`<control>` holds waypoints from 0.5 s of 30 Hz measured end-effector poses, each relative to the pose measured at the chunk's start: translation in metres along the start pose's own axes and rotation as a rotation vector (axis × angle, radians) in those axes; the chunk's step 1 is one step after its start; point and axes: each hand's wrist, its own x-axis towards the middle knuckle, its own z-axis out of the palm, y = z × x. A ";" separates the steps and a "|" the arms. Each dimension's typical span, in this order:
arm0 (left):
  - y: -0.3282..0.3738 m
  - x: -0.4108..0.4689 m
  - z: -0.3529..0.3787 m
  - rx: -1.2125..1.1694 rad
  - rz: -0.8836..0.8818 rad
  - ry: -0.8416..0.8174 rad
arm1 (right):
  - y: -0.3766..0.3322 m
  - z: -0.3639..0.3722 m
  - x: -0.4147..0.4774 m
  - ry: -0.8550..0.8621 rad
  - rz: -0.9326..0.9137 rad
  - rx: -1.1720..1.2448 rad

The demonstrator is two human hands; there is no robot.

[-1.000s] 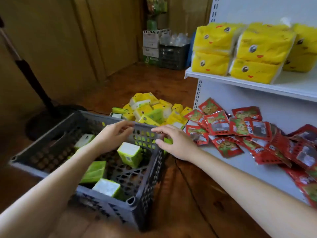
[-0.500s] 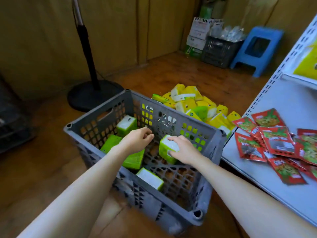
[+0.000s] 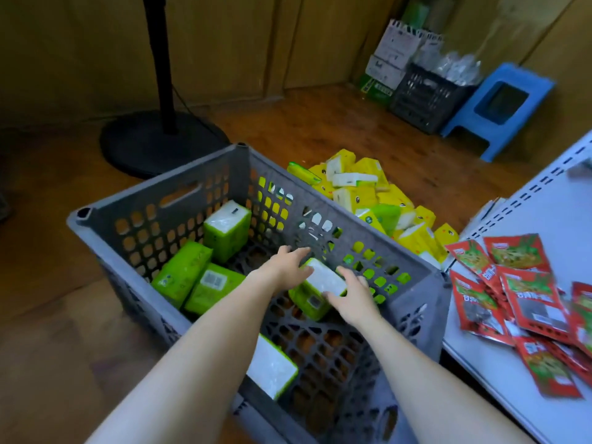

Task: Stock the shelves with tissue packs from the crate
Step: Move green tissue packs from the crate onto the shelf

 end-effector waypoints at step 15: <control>-0.013 0.007 0.014 -0.148 -0.122 -0.085 | -0.006 0.018 0.000 -0.120 0.176 0.444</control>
